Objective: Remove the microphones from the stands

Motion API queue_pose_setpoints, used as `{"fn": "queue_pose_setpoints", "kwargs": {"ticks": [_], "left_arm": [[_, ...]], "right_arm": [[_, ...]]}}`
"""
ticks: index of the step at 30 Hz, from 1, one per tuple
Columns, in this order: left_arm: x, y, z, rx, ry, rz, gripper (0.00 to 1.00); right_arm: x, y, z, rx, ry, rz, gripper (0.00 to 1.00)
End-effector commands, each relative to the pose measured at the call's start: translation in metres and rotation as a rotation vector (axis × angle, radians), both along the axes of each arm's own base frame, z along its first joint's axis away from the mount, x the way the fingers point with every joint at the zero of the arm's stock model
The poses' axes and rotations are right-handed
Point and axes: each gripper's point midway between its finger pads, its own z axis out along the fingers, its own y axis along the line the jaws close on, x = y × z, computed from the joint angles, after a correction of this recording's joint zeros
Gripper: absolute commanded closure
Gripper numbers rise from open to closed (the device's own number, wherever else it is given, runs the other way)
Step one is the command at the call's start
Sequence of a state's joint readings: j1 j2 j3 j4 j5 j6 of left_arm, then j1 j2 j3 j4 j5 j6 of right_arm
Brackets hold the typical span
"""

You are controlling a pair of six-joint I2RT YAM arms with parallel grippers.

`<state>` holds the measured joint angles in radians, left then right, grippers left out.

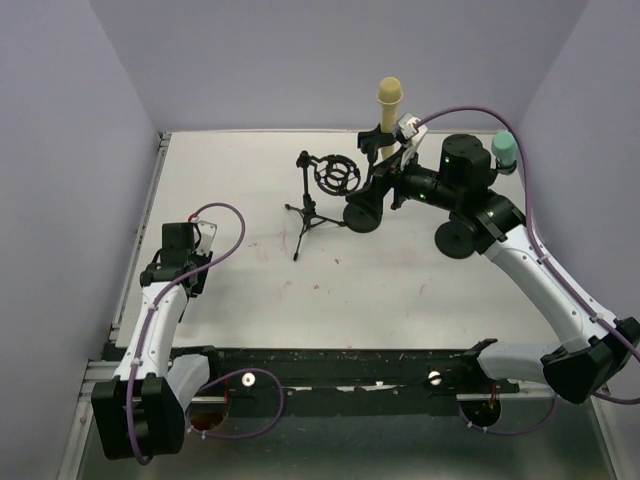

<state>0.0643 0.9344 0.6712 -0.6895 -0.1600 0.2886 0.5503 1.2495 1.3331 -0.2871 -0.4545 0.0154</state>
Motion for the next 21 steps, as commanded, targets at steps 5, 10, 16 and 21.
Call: {"fn": "queue_pose_setpoints", "kwargs": {"ticks": [5,10,16,21], "left_arm": [[0.01,0.013,-0.038,-0.032,0.05,0.053,1.0],[0.012,0.015,-0.056,-0.05,0.102,0.085,0.96],[0.01,0.011,-0.077,-0.083,0.197,0.07,0.54],[0.007,0.009,-0.081,-0.098,0.226,0.059,0.44]], "right_arm": [[0.005,0.003,0.006,-0.001,-0.005,0.002,0.0],[0.005,-0.002,0.003,-0.037,-0.017,-0.004,0.0],[0.006,0.001,0.003,-0.055,-0.006,0.016,0.0],[0.007,0.003,0.006,-0.063,-0.03,0.033,0.0]]}}
